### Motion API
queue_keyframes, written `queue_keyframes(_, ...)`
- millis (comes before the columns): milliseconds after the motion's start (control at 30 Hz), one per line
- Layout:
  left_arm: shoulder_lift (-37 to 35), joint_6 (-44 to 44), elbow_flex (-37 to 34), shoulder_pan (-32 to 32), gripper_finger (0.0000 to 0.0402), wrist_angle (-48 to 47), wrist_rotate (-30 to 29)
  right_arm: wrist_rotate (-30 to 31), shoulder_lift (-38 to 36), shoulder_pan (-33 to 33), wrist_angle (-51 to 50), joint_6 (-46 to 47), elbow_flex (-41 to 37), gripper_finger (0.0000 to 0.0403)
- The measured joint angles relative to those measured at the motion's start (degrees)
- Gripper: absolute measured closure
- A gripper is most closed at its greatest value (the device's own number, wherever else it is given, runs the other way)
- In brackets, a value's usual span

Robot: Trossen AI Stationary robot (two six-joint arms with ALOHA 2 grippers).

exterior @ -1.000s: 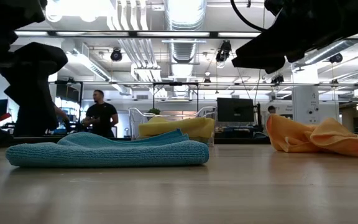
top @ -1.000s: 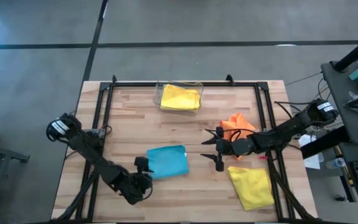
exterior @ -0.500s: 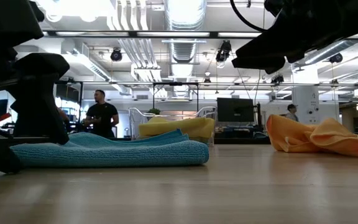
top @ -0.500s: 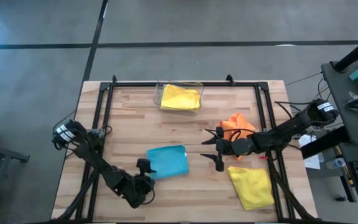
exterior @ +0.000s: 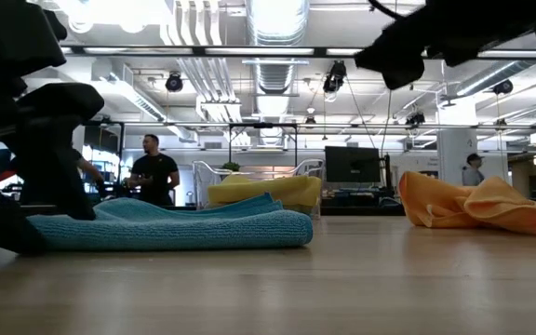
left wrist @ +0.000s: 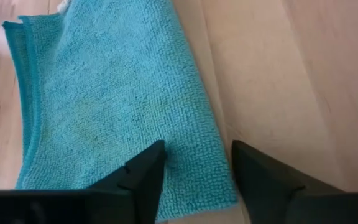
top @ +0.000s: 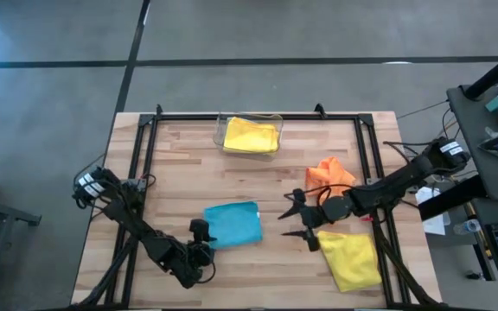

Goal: Fold microfiber towels
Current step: Put the blue microfiber cloth into the transparent bin

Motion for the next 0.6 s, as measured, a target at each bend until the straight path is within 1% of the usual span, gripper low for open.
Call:
queue_keyframes(167, 0.0, 0.2, 0.0, 0.0, 0.0287, 0.4, 0.6, 0.0, 7.0, 0.3, -0.2, 1.4, -0.1, 0.0179)
queue_keyframes(300, -0.3, 0.1, -0.1, 0.1, 0.033, 0.0, -0.3, 0.1, 14.1, 0.3, 3.3, 1.0, 1.1, 0.0179)
queue_keyframes(433, -0.7, -0.1, -0.1, 0.0, 0.0366, 0.3, 0.1, -0.5, 21.7, 0.7, 8.5, -1.7, 5.0, 0.0179)
queue_keyframes(500, -0.8, -0.1, -0.1, 0.1, 0.038, 0.1, 0.1, -0.5, 25.7, 1.3, 9.5, -3.3, 8.0, 0.0179)
queue_keyframes(600, -0.8, -0.2, -0.1, 0.1, 0.0395, 0.1, 0.1, -0.5, 31.4, 2.4, 8.3, -11.3, 13.5, 0.0179)
